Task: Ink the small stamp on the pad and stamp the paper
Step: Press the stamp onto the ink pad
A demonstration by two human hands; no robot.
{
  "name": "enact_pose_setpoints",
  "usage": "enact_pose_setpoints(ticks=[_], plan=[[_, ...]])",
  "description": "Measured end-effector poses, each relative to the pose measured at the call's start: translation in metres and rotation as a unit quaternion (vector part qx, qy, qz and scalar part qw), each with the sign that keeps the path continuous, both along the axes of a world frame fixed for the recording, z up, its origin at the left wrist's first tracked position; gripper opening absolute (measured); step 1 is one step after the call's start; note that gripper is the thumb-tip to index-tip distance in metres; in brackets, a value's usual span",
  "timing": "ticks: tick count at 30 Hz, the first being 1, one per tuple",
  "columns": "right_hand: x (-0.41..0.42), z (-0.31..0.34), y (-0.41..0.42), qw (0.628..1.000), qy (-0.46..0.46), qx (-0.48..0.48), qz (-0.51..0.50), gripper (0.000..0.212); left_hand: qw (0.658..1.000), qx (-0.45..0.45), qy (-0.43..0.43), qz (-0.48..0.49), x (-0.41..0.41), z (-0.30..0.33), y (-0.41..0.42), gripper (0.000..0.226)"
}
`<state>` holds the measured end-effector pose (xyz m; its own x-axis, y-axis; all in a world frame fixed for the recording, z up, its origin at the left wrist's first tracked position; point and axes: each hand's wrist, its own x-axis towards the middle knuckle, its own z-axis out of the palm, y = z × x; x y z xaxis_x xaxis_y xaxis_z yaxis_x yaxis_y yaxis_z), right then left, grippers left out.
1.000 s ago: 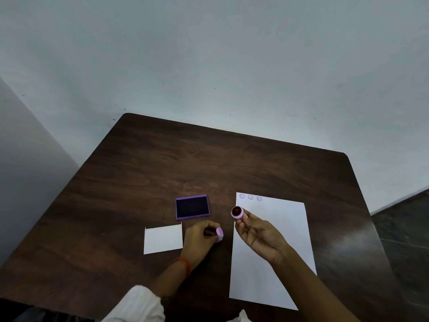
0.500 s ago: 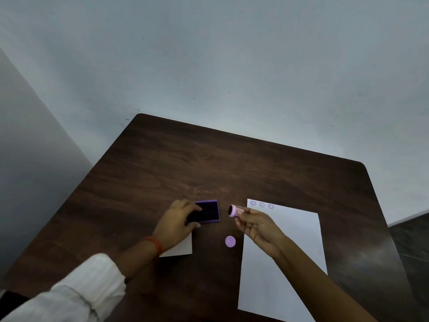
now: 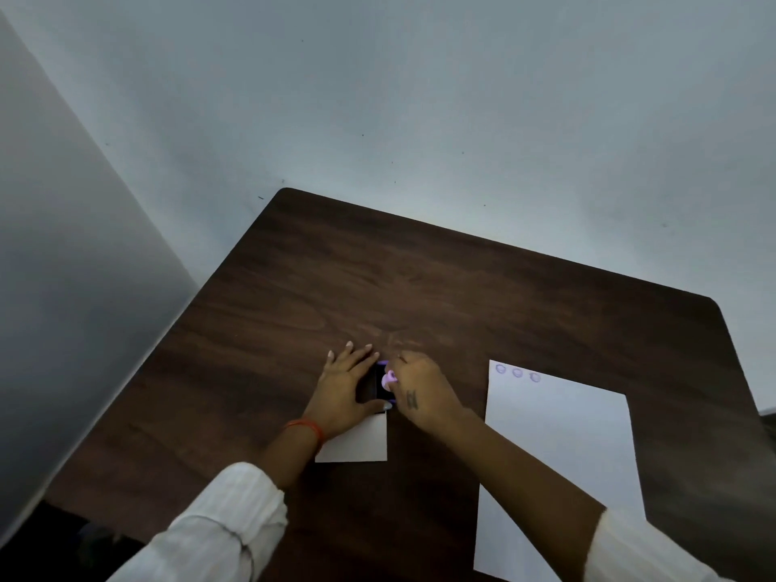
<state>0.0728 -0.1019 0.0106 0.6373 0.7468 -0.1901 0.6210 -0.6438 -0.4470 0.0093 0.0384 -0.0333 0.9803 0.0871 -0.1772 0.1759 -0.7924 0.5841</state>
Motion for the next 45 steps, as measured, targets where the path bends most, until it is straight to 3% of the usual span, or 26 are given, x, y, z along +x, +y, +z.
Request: enact_pose_setpoints(ticks=[6, 12, 18, 22, 27, 35, 41, 45], plan=[[-0.009, -0.014, 0.001, 0.989, -0.113, -0.081, 0.046, 0.040, 0.999, -0.026, -0.024, 0.006, -0.002, -0.009, 0.001, 0.097], [-0.019, -0.015, 0.007, 0.994, -0.086, -0.063, -0.037, 0.049, 0.999, -0.038, -0.033, 0.009, -0.001, -0.015, 0.002, 0.096], [-0.005, -0.022, -0.004, 0.986, -0.159, 0.005, 0.054, 0.030, 0.998, -0.050, -0.040, 0.004, -0.001, -0.015, 0.002, 0.095], [-0.012, -0.022, 0.000, 0.992, -0.123, 0.009, 0.011, 0.035, 0.998, -0.045, -0.034, 0.008, 0.000, -0.013, 0.000, 0.079], [-0.002, -0.011, -0.001, 0.996, -0.057, 0.049, -0.042, 0.021, 0.998, -0.056, -0.033, 0.006, -0.001, -0.015, 0.002, 0.093], [0.003, -0.021, -0.007, 0.989, -0.144, 0.030, 0.007, 0.020, 0.997, -0.061, -0.048, 0.013, 0.000, -0.019, 0.002, 0.094], [0.000, -0.013, 0.007, 0.993, -0.099, -0.037, -0.042, 0.044, 0.997, -0.063, -0.040, 0.016, 0.001, -0.017, 0.001, 0.081], [0.001, -0.014, 0.002, 0.992, -0.119, -0.034, -0.005, 0.039, 0.997, -0.060, -0.043, 0.015, 0.001, -0.018, 0.001, 0.079]])
